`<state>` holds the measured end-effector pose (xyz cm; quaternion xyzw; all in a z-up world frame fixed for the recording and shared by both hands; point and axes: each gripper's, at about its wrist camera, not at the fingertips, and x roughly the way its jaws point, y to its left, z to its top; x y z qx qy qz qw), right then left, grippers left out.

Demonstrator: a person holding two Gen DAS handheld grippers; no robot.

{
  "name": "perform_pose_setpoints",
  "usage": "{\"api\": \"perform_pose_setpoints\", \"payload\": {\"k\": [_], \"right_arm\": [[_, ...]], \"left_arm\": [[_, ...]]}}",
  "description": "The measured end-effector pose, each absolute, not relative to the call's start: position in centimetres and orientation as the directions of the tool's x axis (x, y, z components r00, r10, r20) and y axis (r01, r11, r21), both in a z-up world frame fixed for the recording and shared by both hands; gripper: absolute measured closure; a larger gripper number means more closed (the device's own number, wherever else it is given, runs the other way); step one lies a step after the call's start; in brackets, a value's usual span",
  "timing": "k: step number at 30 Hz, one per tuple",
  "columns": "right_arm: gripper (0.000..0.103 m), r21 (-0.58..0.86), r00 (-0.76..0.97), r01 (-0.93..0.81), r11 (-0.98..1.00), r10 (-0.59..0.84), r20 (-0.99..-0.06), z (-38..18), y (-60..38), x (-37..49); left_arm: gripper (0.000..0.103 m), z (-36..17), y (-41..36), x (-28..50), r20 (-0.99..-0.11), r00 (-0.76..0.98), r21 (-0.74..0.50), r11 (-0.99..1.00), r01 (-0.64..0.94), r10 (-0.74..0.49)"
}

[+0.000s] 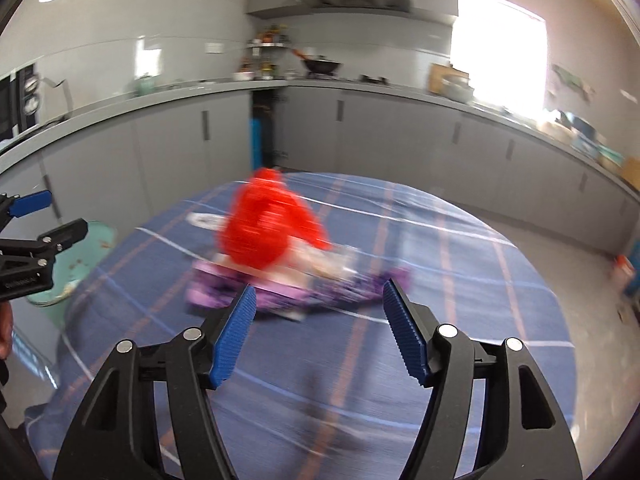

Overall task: Collect trash
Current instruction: 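Move both tools back to the table and grasp the red plastic bag with the left tool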

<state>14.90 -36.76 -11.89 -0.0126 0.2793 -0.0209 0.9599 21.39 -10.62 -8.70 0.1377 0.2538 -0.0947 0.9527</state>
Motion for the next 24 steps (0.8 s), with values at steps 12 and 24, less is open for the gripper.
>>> {"api": "perform_pose_setpoints", "payload": {"k": [12, 24], "right_arm": [[0.035, 0.010, 0.807, 0.211, 0.977, -0.168, -0.566, -13.4, -43.8, 13.7], [0.031, 0.056, 0.793, 0.260, 0.964, -0.180, -0.582, -13.2, -45.2, 15.0]], "left_arm": [[0.013, -8.2, -21.1, 22.5, -0.502, 0.834, 0.226, 0.896, 0.383, -0.230], [0.013, -9.8, -24.5, 25.0, -0.558, 0.790, 0.203, 0.882, 0.426, -0.254]]}}
